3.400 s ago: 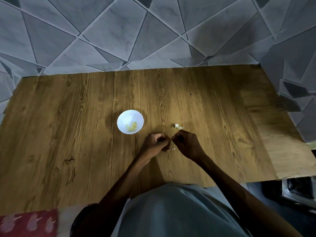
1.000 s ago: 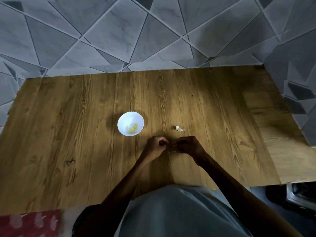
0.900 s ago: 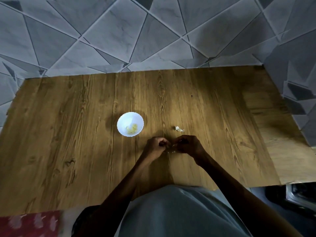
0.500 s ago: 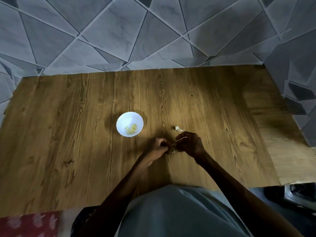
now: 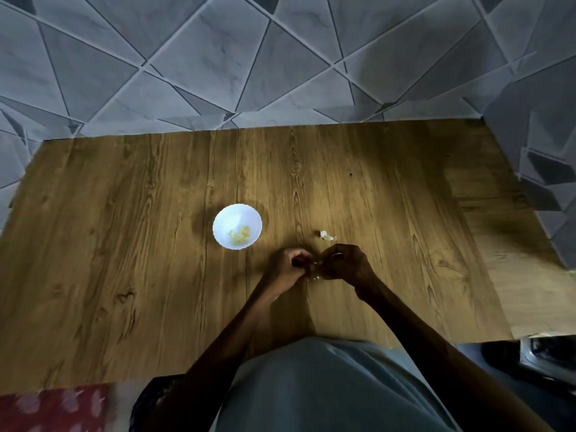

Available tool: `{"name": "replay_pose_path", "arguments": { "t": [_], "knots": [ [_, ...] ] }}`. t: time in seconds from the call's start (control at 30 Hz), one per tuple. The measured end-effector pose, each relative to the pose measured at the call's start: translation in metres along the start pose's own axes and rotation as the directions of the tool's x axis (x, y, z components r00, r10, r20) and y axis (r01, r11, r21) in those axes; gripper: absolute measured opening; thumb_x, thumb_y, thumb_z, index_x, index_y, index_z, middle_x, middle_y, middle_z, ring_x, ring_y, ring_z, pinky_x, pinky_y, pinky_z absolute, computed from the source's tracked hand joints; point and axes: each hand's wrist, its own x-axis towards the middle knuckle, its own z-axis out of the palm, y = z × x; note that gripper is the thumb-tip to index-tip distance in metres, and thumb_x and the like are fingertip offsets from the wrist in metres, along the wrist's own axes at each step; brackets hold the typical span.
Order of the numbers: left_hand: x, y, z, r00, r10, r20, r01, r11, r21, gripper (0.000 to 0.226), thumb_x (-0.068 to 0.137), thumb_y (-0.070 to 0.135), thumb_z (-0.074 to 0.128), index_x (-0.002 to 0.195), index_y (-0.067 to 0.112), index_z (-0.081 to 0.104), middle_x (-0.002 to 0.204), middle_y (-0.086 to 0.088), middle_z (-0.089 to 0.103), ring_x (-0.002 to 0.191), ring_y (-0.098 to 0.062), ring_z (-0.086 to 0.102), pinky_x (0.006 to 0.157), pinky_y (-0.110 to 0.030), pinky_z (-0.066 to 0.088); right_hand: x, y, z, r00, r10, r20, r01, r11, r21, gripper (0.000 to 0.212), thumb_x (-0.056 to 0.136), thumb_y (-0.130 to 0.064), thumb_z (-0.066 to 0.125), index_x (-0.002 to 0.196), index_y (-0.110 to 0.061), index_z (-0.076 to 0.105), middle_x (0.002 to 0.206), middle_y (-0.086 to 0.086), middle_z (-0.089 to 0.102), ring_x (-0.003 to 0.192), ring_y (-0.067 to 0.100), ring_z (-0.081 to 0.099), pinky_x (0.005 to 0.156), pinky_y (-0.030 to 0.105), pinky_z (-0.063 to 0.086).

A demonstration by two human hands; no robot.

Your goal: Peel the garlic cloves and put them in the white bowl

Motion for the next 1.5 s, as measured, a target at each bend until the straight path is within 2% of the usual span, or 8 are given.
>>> {"name": "replay_pose_path", "arguments": {
  "t": [0.3,0.4,0.73,0.83,1.0,1.17,1.33,1.5],
  "knots": [
    [-0.001,0.005,0.003,0.999,0.038,0.003,-0.038,0.991,0.131,0.026,0.086,0.001,0.063,0.108,0.013,0.07,0.101,0.002,0.071,0.095,-0.009,0.065,0.081,-0.019,0.05,-0.002,-0.002,0.004,0.998,-0.038,-0.057,0.032,0.994,-0.1,0.009,0.086,-0.001,0.07,0.092,-0.004,0.065,0.079,0.01,0.072,0.067,0.016,0.072,0.059,0.026,0.059],
    [-0.003,0.008,0.004,0.998,0.068,-0.005,-0.066,0.978,0.196,0.02,0.083,0.005,0.065,0.101,0.014,0.071,0.091,0.006,0.07,0.086,-0.006,0.064,0.067,-0.007,0.041,-0.005,0.001,0.003,0.991,-0.122,-0.047,0.111,0.976,-0.187,0.007,0.086,-0.001,0.07,0.089,-0.006,0.066,0.074,0.008,0.072,0.065,0.02,0.072,0.061,0.029,0.061],
    [-0.009,0.01,0.004,0.999,-0.019,-0.026,0.018,1.0,-0.009,0.008,0.083,0.008,0.073,0.091,0.008,0.072,0.071,0.006,0.069,0.056,0.004,0.064,0.052,-0.011,0.046,-0.002,0.006,-0.004,0.987,-0.137,0.079,0.155,0.944,-0.291,0.013,0.088,0.002,0.067,0.094,-0.008,0.072,0.079,0.0,0.072,0.072,0.011,0.073,0.066,0.023,0.06],
    [-0.01,0.009,0.003,0.999,-0.03,-0.042,0.028,0.998,-0.049,0.009,0.084,0.008,0.072,0.093,0.005,0.073,0.075,-0.001,0.071,0.057,0.0,0.066,0.053,-0.016,0.052,-0.002,0.005,-0.006,0.986,-0.139,0.089,0.157,0.955,-0.251,0.013,0.088,0.0,0.067,0.092,-0.011,0.072,0.082,0.001,0.073,0.075,0.014,0.073,0.069,0.028,0.061],
    [-0.008,0.006,0.002,0.995,-0.042,-0.086,0.043,0.999,0.002,0.013,0.089,-0.001,0.063,0.097,0.003,0.072,0.079,0.006,0.068,0.064,0.007,0.064,0.058,-0.008,0.048,0.001,0.005,-0.003,0.992,-0.115,0.05,0.124,0.965,-0.233,0.011,0.09,-0.003,0.067,0.09,-0.012,0.073,0.084,0.005,0.073,0.076,0.016,0.073,0.071,0.03,0.062],
    [-0.005,0.001,-0.001,0.995,-0.051,-0.091,0.055,0.998,0.039,0.02,0.09,0.001,0.06,0.101,0.012,0.074,0.097,-0.001,0.074,0.092,-0.012,0.068,0.078,-0.02,0.055,0.003,0.006,-0.001,0.994,-0.088,0.057,0.1,0.965,-0.242,0.012,0.09,0.0,0.065,0.096,-0.005,0.073,0.087,0.007,0.072,0.079,0.018,0.073,0.069,0.028,0.061],
    [-0.006,0.0,-0.002,0.995,-0.022,-0.093,0.031,0.996,0.089,0.018,0.088,0.004,0.065,0.1,0.013,0.074,0.096,0.001,0.073,0.09,-0.008,0.066,0.077,-0.017,0.051,0.004,0.007,0.0,0.996,-0.08,0.04,0.086,0.975,-0.206,0.01,0.09,-0.001,0.065,0.096,-0.003,0.073,0.089,0.012,0.074,0.081,0.022,0.073,0.071,0.03,0.062],
    [-0.006,-0.005,-0.001,0.995,-0.027,-0.091,0.035,0.996,0.086,0.013,0.086,0.008,0.07,0.097,0.013,0.075,0.087,0.006,0.071,0.075,0.003,0.062,0.062,-0.005,0.047,0.005,0.009,-0.001,0.998,-0.061,0.026,0.065,0.978,-0.198,0.01,0.092,-0.001,0.063,0.093,-0.004,0.073,0.089,0.015,0.074,0.082,0.024,0.073,0.071,0.032,0.062]
  ]
}}
